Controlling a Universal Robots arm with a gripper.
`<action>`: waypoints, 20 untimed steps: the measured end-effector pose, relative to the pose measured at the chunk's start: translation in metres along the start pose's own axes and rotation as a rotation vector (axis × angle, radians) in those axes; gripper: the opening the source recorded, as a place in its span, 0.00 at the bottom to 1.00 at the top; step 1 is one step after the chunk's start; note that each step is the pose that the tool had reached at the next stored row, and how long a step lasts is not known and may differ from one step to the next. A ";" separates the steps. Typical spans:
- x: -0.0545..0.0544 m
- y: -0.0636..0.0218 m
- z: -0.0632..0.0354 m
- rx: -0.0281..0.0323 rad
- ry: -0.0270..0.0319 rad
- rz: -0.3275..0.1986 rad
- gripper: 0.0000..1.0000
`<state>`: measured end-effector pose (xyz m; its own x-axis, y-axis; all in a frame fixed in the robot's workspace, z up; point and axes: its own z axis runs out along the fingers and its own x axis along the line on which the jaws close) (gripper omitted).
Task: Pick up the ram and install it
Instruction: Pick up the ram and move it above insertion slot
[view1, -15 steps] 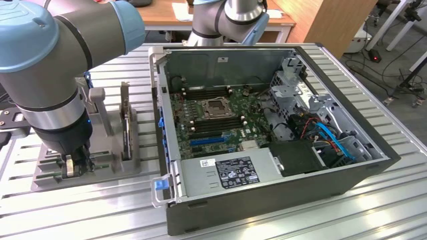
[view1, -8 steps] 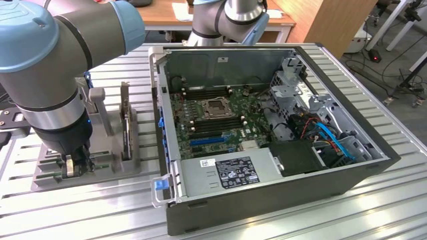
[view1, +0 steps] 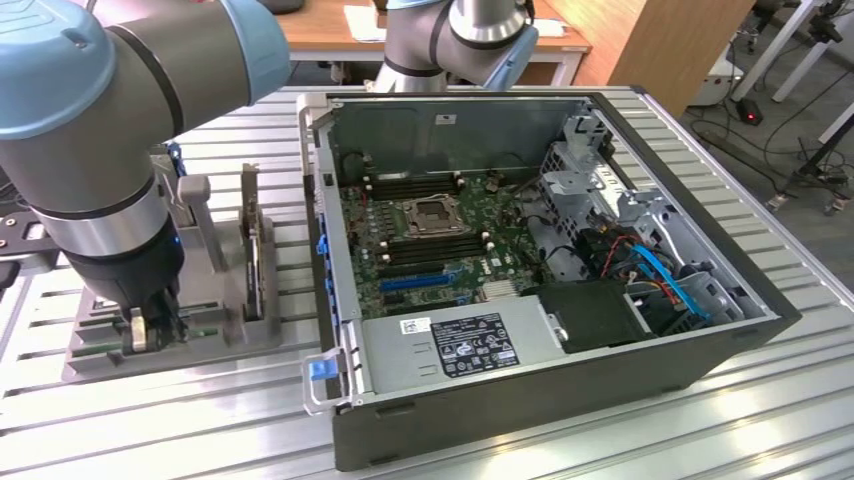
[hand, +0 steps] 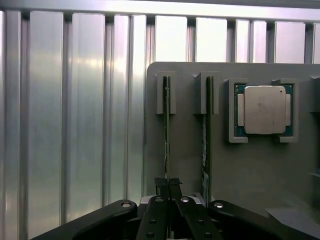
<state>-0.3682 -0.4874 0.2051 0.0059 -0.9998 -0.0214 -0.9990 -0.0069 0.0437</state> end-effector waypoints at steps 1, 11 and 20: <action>0.000 0.0000 -0.0009 0.0000 0.0000 0.000 0.11; 0.000 0.0008 -0.0176 0.0000 0.0000 0.000 0.11; -0.001 0.0016 -0.0372 0.0000 -0.0001 0.000 0.11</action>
<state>-0.3682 -0.4874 0.2423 0.0059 -0.9998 -0.0215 -0.9990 -0.0068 0.0437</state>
